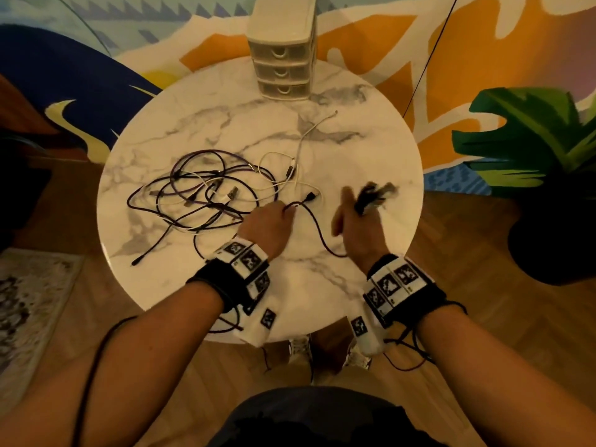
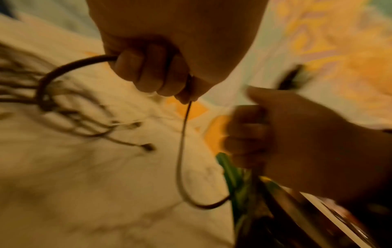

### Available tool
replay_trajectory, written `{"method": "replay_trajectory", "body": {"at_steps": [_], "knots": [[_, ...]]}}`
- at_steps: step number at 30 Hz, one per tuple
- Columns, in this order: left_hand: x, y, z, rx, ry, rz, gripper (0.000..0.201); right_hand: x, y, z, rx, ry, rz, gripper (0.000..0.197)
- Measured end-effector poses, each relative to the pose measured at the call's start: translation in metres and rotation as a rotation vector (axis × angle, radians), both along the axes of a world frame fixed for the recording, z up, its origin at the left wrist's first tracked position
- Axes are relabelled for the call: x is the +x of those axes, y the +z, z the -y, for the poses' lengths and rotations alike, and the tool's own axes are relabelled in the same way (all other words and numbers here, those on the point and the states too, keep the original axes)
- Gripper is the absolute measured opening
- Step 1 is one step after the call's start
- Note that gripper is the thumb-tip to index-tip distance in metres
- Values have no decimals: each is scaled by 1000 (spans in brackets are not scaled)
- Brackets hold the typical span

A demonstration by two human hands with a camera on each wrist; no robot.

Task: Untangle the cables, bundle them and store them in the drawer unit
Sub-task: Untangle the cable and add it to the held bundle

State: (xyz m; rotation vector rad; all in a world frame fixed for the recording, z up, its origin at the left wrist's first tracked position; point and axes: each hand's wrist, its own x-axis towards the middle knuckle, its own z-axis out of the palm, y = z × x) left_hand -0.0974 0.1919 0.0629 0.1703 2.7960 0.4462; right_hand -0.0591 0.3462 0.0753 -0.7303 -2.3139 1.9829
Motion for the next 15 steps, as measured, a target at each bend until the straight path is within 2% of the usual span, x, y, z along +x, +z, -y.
{"method": "replay_trajectory", "body": {"at_steps": [1, 2, 4, 6, 9, 12, 15], "knots": [[4, 10, -18, -9, -57, -54, 35, 2, 1, 7, 12, 122, 60, 58], [12, 19, -34, -26, -120, -98, 31, 3, -1, 9, -36, 164, 121, 55], [28, 30, -54, -24, -223, -149, 27, 0, 0, 4, -235, 129, 188, 46], [39, 24, -54, 89, -278, -135, 26, -5, -3, -8, -302, 102, 127, 42], [42, -4, -20, 131, -341, -120, 24, -10, -8, -32, -206, 10, -2, 46], [29, -35, 38, -3, -275, -150, 37, -11, -12, -52, -213, -158, -69, 48], [5, -28, 61, -40, -154, -200, 45, -8, -13, -50, -320, -218, -88, 50]]}}
